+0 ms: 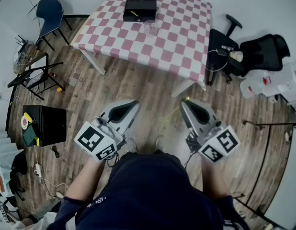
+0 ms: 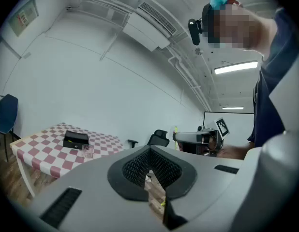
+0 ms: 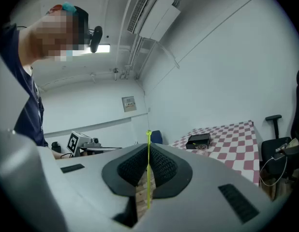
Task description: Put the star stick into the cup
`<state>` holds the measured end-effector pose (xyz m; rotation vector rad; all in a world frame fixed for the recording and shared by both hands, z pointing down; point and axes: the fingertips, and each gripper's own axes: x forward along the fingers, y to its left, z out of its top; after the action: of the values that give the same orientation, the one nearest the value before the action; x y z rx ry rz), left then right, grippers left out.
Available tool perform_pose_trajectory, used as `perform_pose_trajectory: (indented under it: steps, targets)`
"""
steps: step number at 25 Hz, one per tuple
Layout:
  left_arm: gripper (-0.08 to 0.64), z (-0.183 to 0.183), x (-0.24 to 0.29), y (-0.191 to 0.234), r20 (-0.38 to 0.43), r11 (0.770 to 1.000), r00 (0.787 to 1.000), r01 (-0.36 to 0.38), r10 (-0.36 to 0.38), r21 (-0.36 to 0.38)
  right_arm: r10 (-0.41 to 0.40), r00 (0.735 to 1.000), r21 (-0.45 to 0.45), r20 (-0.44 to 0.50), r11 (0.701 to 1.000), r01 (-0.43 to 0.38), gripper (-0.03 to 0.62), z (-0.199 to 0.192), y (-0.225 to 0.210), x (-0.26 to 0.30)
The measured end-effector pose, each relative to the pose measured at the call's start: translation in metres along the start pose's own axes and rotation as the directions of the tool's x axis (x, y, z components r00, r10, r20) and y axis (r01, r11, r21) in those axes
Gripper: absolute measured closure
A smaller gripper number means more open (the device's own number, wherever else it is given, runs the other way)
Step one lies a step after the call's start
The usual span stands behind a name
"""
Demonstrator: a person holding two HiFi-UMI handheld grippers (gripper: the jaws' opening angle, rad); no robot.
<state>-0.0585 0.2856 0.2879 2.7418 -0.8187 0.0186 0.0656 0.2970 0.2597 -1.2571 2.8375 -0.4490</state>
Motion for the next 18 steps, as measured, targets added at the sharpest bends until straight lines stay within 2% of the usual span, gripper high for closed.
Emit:
perform_pose_trajectory:
  steps: [11, 18]
  targets:
    - [0.529, -0.009, 0.016, -0.013, -0.015, 1.000, 1.000, -0.026, 0.026, -0.010, 0.028, 0.999, 0.031, 0.027, 0.999, -0.028, 0.569, -0.001, -0.015, -0.015]
    - [0.529, -0.021, 0.034, -0.039, -0.016, 0.998, 0.998, -0.061, 0.061, -0.019, 0.070, 0.997, 0.023, 0.015, 0.997, -0.070, 0.568, -0.006, -0.031, -0.044]
